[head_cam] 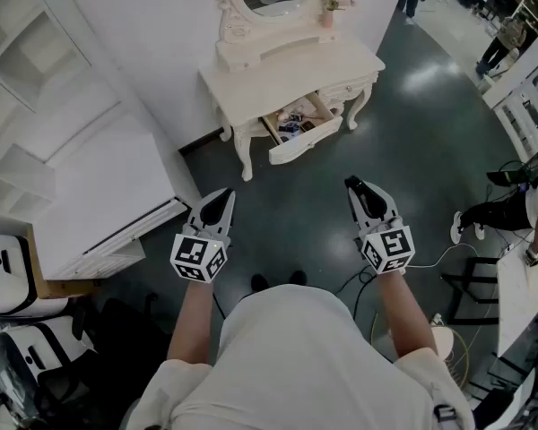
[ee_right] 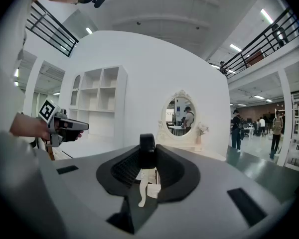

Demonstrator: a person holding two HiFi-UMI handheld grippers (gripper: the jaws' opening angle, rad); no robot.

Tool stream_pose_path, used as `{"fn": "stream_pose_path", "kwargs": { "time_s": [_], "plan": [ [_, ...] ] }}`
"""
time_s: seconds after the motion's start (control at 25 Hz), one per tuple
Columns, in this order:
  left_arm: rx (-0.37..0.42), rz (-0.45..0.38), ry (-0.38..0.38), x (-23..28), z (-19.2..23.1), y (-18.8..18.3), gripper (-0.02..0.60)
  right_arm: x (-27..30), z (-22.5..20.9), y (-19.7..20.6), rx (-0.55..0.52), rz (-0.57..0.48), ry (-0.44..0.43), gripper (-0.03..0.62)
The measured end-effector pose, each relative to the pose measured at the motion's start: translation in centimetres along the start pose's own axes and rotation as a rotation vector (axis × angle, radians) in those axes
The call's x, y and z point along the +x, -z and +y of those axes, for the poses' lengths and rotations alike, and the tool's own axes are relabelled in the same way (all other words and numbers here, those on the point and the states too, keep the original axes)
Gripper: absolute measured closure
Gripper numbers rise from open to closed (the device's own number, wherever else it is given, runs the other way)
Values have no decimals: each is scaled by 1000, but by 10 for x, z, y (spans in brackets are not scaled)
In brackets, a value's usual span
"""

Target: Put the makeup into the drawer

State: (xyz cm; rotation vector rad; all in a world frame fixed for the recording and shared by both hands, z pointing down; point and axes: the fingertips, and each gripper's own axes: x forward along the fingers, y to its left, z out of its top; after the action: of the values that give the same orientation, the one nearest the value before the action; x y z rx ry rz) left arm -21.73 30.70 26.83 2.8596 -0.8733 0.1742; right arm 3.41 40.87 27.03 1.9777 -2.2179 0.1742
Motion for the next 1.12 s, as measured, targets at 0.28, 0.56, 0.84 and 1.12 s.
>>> {"fn": "stream_pose_path", "kwargs": {
  "time_s": [0.28,0.56,0.84,1.12],
  "plan": [
    [-5,-5,-2,-2,3,0,563,1,5,0,12,-10,-9,499],
    [-8,-7,3,-6,7,3,563,0,8,-4,46,-27,-6,499],
    [-14,-5,22,-12,15,5,563,0,20,-5,36,-16,11,499],
    [-16,11,59,-22,28,13,563,4,38,-3,38,-9,49,499]
  ]
}}
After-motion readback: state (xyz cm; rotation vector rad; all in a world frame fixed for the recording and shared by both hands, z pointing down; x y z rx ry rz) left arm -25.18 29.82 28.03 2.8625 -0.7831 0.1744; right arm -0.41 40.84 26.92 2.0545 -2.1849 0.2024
